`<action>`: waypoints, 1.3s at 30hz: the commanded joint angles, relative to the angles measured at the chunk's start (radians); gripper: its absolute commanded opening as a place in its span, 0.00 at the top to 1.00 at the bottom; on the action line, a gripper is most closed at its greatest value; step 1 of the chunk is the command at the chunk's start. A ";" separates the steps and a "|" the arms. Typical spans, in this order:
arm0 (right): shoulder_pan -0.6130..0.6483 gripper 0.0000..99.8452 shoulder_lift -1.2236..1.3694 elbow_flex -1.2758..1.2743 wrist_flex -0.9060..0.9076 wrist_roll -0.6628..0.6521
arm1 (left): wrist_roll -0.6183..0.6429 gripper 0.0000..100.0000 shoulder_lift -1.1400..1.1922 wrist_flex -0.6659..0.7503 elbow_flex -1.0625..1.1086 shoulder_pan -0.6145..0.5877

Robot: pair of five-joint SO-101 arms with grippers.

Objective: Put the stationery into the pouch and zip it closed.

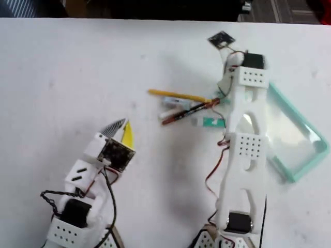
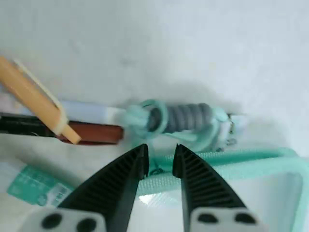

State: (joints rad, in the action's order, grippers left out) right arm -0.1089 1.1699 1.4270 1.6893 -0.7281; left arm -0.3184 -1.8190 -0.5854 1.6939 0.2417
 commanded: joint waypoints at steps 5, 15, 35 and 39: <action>-0.160 0.91 -0.051 -0.121 0.035 -0.215 | 0.003 0.94 0.001 -0.002 -0.002 0.008; -0.259 0.91 -0.427 -0.565 0.031 -0.367 | 0.003 0.94 0.001 -0.002 -0.002 0.013; -0.113 0.74 -0.472 -0.690 -0.013 0.477 | 0.003 0.94 0.001 -0.003 -0.002 0.010; -0.097 0.76 -0.433 -0.690 -0.051 0.535 | 0.003 0.94 0.001 -0.003 -0.002 0.010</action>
State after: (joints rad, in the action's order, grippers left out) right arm -0.2302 0.7403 0.7242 1.6694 -0.2371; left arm -0.3184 -1.8190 -0.5854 1.6939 0.2417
